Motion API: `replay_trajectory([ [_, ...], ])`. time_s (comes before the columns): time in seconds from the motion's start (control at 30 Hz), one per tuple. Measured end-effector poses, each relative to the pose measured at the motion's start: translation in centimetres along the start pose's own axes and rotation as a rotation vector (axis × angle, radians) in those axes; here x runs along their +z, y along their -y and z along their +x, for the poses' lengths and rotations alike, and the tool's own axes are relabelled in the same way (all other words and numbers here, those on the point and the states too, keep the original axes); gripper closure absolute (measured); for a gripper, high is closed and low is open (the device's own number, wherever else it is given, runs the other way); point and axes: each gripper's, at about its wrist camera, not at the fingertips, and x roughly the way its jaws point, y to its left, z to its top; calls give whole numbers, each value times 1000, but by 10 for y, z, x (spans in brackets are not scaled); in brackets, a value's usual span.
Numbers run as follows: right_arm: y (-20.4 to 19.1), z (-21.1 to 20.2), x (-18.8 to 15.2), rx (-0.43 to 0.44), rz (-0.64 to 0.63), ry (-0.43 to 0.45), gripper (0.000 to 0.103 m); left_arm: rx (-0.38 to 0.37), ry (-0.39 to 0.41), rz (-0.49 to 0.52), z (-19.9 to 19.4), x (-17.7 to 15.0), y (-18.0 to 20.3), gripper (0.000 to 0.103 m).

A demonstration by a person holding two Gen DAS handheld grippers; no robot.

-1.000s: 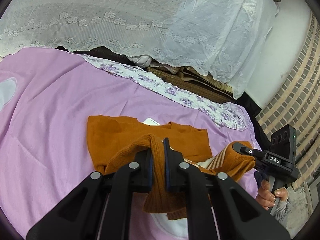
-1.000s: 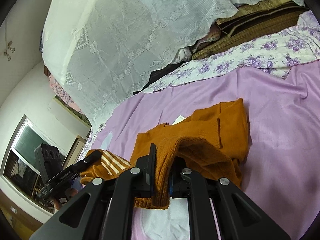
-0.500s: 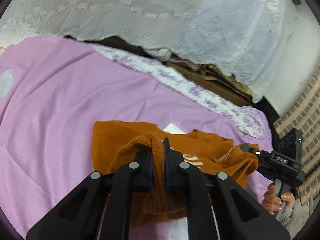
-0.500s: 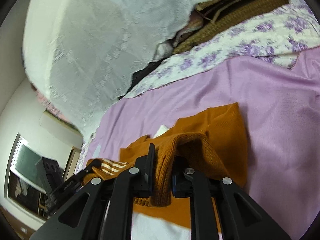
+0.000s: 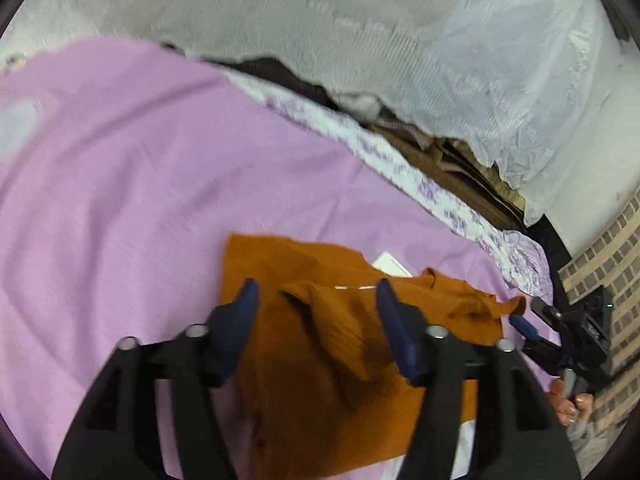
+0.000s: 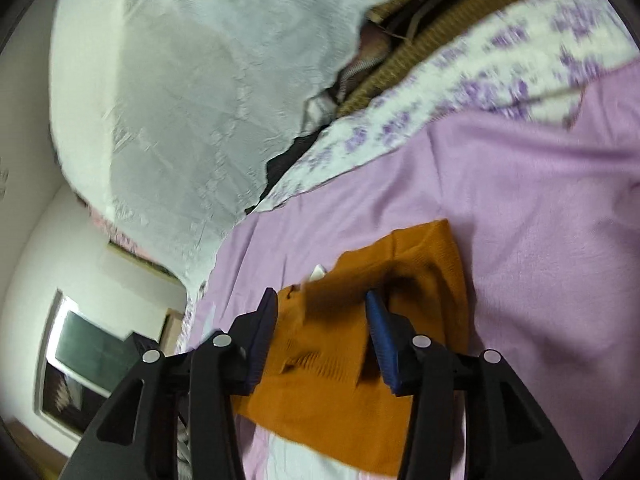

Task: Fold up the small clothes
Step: 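Lay the hem down over the collar and open both tools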

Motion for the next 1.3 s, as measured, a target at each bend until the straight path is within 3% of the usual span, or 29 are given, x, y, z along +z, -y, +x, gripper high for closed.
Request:
replay_trajectory([
  [0.07,-16,-3,-9,-57,-98,-2,58,-6,-9,13,-7,0,-1,42],
  [0.2,-53,2,-37,-145,-322,-51,71,4,-64,89,-8,-11,3,42],
  [0.33,-80,20,-65,-157,-474,-160,73,-98,-150,247,-8,-32,26,36],
  [0.37,-82,27,-69,-175,-492,-192,73,-86,-152,286,-6,-38,33,36],
  [0.43,-78,43,-72,-232,-501,-234,74,-39,-155,349,1,-47,43,36],
  [0.53,-69,64,-60,-346,-507,-224,84,-7,-161,336,13,-46,46,36],
  [0.6,-68,75,-40,-378,-492,-168,83,70,-129,312,20,-36,46,34],
  [0.7,-62,73,-2,-376,-379,6,78,177,-96,169,31,-9,33,33],
  [0.8,-51,58,12,-337,-273,83,78,91,-85,30,22,3,20,34],
  [0.97,-46,49,3,-304,-280,51,77,18,-62,224,8,-20,57,32],
  [1.13,-58,54,-12,-311,-348,20,77,-67,-45,355,-2,-39,81,32],
  [1.2,-59,55,-13,-298,-349,2,77,-78,-34,383,-9,-42,83,30],
  [1.3,-61,58,-17,-284,-358,-62,77,-71,-88,394,-8,-47,74,24],
])
